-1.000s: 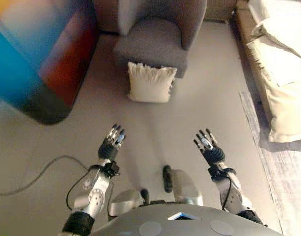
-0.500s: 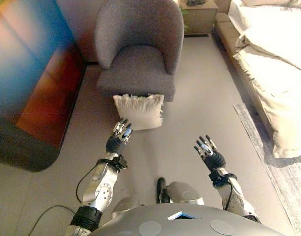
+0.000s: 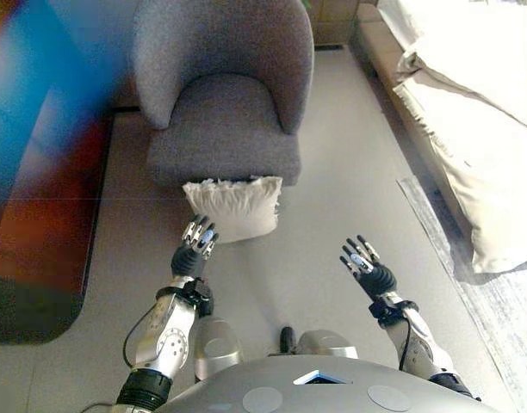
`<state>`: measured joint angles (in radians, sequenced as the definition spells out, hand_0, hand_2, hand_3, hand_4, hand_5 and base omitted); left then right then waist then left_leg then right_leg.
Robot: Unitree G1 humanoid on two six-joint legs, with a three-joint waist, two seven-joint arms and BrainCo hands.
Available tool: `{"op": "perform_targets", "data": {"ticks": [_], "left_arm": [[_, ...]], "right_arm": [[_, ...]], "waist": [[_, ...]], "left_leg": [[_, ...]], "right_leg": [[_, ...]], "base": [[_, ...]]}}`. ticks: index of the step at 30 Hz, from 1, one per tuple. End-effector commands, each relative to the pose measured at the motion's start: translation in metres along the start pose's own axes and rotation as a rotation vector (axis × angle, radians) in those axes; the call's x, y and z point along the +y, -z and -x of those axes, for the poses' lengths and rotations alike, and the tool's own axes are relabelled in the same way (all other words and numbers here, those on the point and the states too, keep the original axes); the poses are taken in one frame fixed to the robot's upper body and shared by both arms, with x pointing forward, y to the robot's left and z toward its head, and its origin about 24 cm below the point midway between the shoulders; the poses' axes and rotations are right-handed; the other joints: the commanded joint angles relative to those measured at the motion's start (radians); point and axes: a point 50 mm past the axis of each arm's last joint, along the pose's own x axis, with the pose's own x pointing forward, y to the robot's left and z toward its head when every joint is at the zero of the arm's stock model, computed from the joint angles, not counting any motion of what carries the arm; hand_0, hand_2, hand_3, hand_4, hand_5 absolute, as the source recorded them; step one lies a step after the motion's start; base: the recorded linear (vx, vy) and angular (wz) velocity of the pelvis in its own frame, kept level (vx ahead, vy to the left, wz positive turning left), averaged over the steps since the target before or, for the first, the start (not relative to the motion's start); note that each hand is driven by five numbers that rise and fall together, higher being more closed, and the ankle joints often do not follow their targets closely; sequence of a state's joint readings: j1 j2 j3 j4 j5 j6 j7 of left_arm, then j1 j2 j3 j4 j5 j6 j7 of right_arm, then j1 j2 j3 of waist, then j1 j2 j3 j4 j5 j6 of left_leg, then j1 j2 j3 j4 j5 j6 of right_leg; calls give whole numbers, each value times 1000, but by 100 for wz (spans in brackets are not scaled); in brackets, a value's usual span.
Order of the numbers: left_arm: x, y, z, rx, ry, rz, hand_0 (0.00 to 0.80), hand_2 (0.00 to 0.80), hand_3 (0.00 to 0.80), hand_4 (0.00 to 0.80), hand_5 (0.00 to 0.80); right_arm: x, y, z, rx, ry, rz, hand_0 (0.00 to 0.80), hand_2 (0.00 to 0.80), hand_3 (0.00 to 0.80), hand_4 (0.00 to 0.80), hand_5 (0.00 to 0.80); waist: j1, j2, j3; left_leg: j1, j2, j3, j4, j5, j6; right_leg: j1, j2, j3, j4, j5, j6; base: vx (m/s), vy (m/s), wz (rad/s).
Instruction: Pick up the cushion and take it to the sofa
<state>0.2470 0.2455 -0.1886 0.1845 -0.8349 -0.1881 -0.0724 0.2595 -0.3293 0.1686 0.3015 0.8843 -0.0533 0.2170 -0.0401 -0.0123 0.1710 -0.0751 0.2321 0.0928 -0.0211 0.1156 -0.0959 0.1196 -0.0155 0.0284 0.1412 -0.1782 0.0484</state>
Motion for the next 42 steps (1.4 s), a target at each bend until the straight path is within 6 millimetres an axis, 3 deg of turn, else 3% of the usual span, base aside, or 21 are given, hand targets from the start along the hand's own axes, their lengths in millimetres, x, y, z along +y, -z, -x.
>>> {"op": "perform_targets", "data": {"ticks": [1,3,6,9,12,15,18,20,24,29,32,37,40,42], "left_arm": [[-9,-24,0,-120,92,5,0,0,0,0,0],[-13,-25,-2,-109,115,-8,0,0,0,0,0],[-13,-34,-4,-117,137,-57,0,0,0,0,0],[-10,-39,-3,-137,129,-86,0,0,0,0,0],[-2,-43,-1,-135,101,-152,0,0,0,0,0],[4,-49,2,-141,102,-148,0,0,0,0,0],[9,-48,6,-137,85,-141,0,0,0,0,0],[10,-47,6,-136,82,-130,0,0,0,0,0],[5,-38,6,-101,128,-134,0,0,0,0,0],[5,-27,12,-58,127,-139,0,0,0,0,0],[7,-26,16,-61,109,-143,0,0,0,0,0],[9,-33,17,-93,77,-136,0,0,0,0,0],[8,-33,16,-105,53,-114,0,0,0,0,0],[9,-32,16,-100,33,-92,0,0,0,0,0]], "right_arm": [[19,-25,-9,-118,-97,5,0,0,0,0,0],[20,-22,-9,-126,-82,-11,0,0,0,0,0],[27,-19,-13,-129,-93,-74,0,0,0,0,0],[35,-12,-14,-143,-108,-48,0,0,0,0,0],[37,-3,-12,-132,-67,-66,0,0,0,0,0],[32,3,-4,-114,-56,-61,0,0,0,0,0],[25,4,0,-103,-32,-80,0,0,0,0,0],[22,3,2,-104,-28,-103,0,0,0,0,0],[13,3,2,-112,5,-132,0,0,0,0,0],[8,7,3,-101,24,-150,0,0,0,0,0],[8,10,5,-92,13,-156,0,0,0,0,0],[10,11,3,-62,-7,-139,0,0,0,0,0],[18,6,-4,-53,-33,-99,0,0,0,0,0],[20,2,-6,-47,-46,-85,0,0,0,0,0]], "waist": [[-2,-31,-8],[3,-24,-11],[13,-32,-22],[28,-29,-33],[30,-5,-26],[21,-3,-8],[6,-22,2],[-18,-58,9],[-43,-93,9],[-37,-115,7],[-37,-127,7],[-33,-126,-13],[-27,-116,-27],[-36,-96,-44]], "left_leg": [[-67,32,6,50,7,-37],[-72,2,-13,75,-16,-34],[-79,-89,-19,165,-97,24],[-60,-169,-5,169,-143,90],[2,-238,4,170,-188,141],[44,-260,15,157,-204,143],[77,-261,20,132,-205,122],[104,-274,19,129,-245,120],[143,-299,-19,135,-301,137],[185,-310,-39,169,-353,155],[209,-313,-39,207,-398,163],[247,-272,-2,243,-452,151],[286,-224,34,258,-413,121],[304,-177,38,292,-311,81]], "right_leg": [[-20,-91,-4,27,11,48],[-18,-127,-17,39,15,70],[-21,-224,-20,75,99,124],[-72,-316,-27,224,252,116],[-199,-359,-22,501,339,84],[-273,-344,-49,484,347,81],[-287,-288,-92,244,334,97],[-312,-225,-72,28,344,129],[-351,-143,-45,-186,385,164],[-364,-132,-98,-223,416,168],[-356,-154,-98,-180,422,160],[-341,-182,-134,-92,361,155],[-342,-172,-192,-24,339,147],[-336,-145,-190,10,297,111]], "base": [[306,362,-46],[308,346,-21],[302,354,-7],[239,388,-11],[228,451,-17],[181,227,-3],[232,-41,-28],[245,-140,-28],[260,-66,9],[285,-64,43],[335,-96,-6],[361,-174,1],[386,-243,-13],[349,-230,-16]]}}
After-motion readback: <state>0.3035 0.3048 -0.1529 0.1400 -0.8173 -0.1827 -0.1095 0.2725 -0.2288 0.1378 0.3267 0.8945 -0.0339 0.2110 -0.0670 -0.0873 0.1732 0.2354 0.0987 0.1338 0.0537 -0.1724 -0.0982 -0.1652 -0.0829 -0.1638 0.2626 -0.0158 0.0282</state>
